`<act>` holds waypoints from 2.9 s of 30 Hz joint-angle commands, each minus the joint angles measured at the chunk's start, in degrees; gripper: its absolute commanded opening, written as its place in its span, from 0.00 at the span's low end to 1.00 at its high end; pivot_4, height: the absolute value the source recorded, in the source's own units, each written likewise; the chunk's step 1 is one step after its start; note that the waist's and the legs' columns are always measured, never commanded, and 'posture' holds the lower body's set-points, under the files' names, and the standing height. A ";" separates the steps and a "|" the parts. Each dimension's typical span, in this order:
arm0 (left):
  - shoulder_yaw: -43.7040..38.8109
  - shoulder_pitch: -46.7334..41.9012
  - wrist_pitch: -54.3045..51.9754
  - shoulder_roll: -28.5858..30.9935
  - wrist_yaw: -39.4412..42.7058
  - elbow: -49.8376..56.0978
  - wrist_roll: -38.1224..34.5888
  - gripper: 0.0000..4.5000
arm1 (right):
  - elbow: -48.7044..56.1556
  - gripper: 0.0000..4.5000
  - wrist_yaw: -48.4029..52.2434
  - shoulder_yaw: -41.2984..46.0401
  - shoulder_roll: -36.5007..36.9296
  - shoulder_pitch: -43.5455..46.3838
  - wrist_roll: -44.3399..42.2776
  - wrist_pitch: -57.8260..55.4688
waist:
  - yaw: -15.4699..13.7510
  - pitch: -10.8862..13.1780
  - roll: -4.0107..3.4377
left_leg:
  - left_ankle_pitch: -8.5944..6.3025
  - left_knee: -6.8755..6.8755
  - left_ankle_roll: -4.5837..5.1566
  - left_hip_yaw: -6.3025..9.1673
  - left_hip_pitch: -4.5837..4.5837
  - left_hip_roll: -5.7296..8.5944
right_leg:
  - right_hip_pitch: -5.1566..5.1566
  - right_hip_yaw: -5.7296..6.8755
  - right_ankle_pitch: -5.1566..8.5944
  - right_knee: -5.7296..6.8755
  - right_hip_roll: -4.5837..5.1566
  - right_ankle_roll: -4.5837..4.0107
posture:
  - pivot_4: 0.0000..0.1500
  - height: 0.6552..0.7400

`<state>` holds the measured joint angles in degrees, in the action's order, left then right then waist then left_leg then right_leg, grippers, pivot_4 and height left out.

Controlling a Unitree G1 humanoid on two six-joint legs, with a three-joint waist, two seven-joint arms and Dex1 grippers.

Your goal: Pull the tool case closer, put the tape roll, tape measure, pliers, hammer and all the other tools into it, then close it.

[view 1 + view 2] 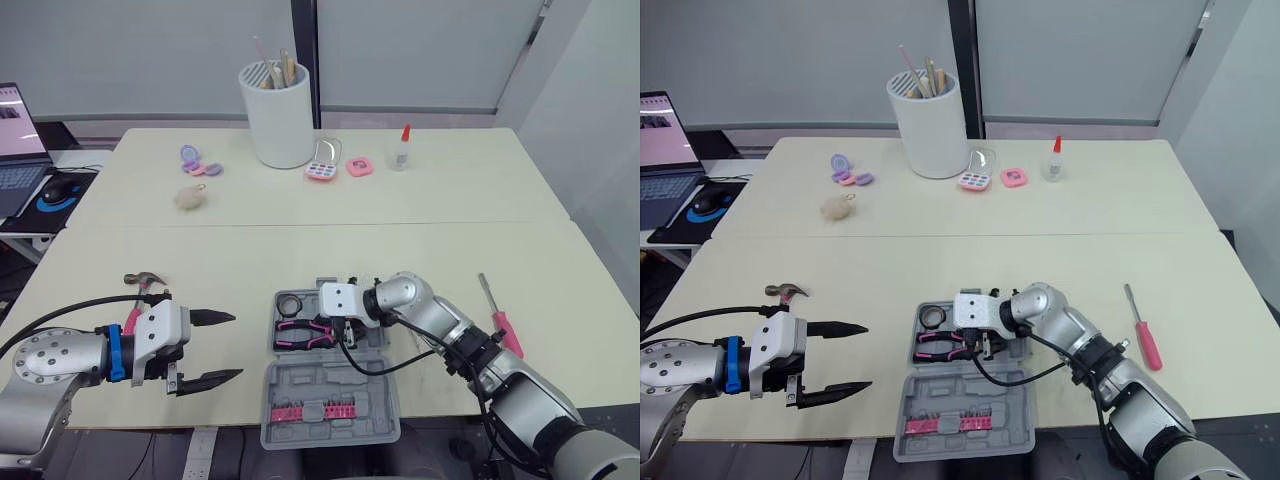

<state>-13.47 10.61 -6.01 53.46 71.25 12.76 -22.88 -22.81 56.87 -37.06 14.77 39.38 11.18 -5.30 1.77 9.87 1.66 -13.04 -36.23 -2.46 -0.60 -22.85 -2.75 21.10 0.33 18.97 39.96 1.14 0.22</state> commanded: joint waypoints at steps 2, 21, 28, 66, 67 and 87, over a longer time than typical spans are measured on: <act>-1.83 0.93 -0.39 0.03 -1.44 -0.06 0.07 1.00 | 1.20 0.00 -1.93 0.96 -0.62 -2.78 0.77 1.36 | 0.01 -0.06 0.09 | 0.00 0.00 0.00 0.02 0.03 -0.01 | -0.01 0.01 0.00 0.02 -0.01 0.00 | 1.00 0.97; 8.33 -3.46 6.62 -6.04 -6.06 -14.36 10.05 0.42 | 33.42 0.00 9.78 23.97 34.77 -28.27 -13.92 -2.30 | -0.84 -0.02 0.15 | 0.00 0.02 0.01 0.06 -0.09 -0.03 | -0.02 0.05 0.00 -0.17 -0.07 -0.01 | 1.00 0.97; 15.94 -9.32 9.55 -8.38 -5.67 -19.72 14.87 0.01 | 30.07 0.00 5.49 20.97 30.36 -28.37 -9.98 -0.31 | 0.04 -0.01 0.11 | 0.01 0.02 0.01 0.00 -0.07 -0.02 | 0.06 -0.07 0.06 0.01 -0.19 -0.10 | 1.00 0.97; 23.18 -14.13 3.17 -12.75 -6.50 -17.81 17.79 0.01 | 25.25 0.00 4.55 11.99 18.81 -24.98 -4.67 -3.12 | -0.27 -0.08 0.06 | 0.01 -0.11 0.01 0.08 -0.05 0.05 | -0.09 0.01 0.05 0.02 -0.05 -0.09 | 1.00 0.97; 23.01 -14.13 3.55 -12.84 -6.77 -18.19 17.94 0.01 | 25.21 0.00 4.56 12.00 18.82 -24.94 -4.65 -3.19 | -0.27 -0.08 0.06 | 0.01 -0.11 0.01 0.09 -0.05 0.05 | -0.09 0.02 0.05 0.02 -0.05 -0.09 | 1.00 0.97; 21.46 -19.47 3.87 -15.76 -9.09 -21.97 18.20 0.01 | 23.07 0.00 2.17 11.81 13.77 -21.77 -4.03 -6.39 | 0.03 -0.08 0.06 | 0.01 -0.18 0.01 0.21 0.06 0.01 | -0.28 0.12 0.05 0.04 -0.10 -0.09 | 1.00 0.97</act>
<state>7.22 -7.84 -3.71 39.05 62.34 -10.35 -4.07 -0.72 59.76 -23.86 30.74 16.53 7.80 -12.72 1.80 9.79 1.72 -13.03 -36.41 -2.45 -0.38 -22.79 -2.74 20.82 0.46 19.02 40.01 1.04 0.13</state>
